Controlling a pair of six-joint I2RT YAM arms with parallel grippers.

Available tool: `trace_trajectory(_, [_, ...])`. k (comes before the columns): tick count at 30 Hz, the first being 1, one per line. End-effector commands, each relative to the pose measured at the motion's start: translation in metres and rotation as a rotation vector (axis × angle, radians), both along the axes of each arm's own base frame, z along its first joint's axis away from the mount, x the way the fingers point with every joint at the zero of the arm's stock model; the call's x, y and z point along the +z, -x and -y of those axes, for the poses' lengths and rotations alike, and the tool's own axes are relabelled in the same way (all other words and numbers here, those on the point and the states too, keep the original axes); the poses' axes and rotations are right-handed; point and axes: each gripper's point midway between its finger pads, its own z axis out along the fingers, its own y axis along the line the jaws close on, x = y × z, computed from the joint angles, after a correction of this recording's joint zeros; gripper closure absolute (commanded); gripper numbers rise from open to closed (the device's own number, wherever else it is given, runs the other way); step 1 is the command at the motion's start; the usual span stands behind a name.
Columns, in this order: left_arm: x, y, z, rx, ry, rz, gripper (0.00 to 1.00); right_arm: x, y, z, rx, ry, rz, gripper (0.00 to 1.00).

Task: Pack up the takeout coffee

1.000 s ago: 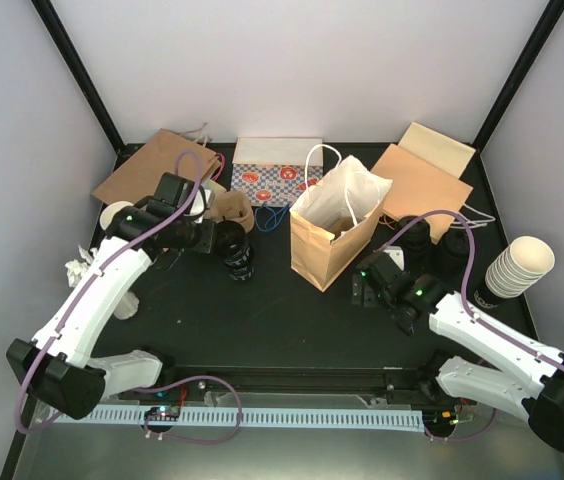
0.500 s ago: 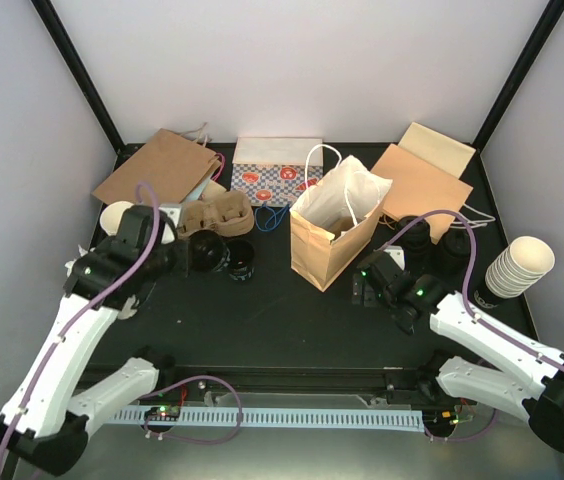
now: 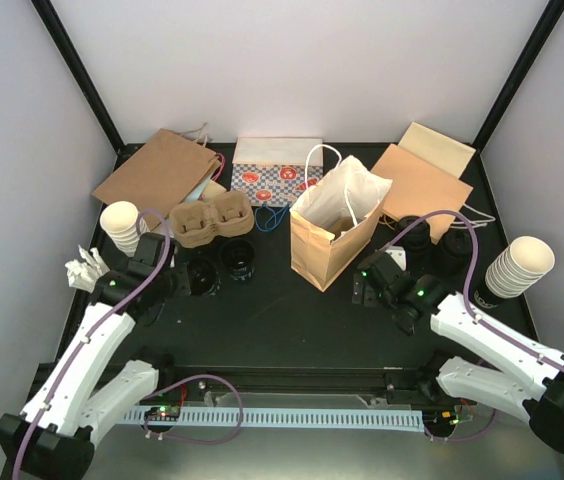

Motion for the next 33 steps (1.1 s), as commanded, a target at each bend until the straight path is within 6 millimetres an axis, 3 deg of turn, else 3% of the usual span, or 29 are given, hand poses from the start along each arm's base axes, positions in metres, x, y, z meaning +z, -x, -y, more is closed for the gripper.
trace_trajectory(1, [0.006,-0.025,0.003,0.092,0.064,0.068,0.98,0.006,-0.002,0.005,-0.042,-0.011,0.027,0.00])
trace_trajectory(7, [-0.025,-0.035,0.008,0.137,0.086,0.004,0.98,0.006,-0.001,0.006,-0.050,-0.020,0.032,0.00])
trace_trajectory(14, [-0.043,-0.043,0.004,0.162,0.038,-0.050,0.98,0.006,0.000,0.007,-0.050,-0.020,0.034,0.00])
trace_trajectory(33, [-0.044,-0.045,0.002,0.164,0.023,-0.060,0.87,0.005,-0.001,0.007,-0.050,-0.013,0.035,0.00])
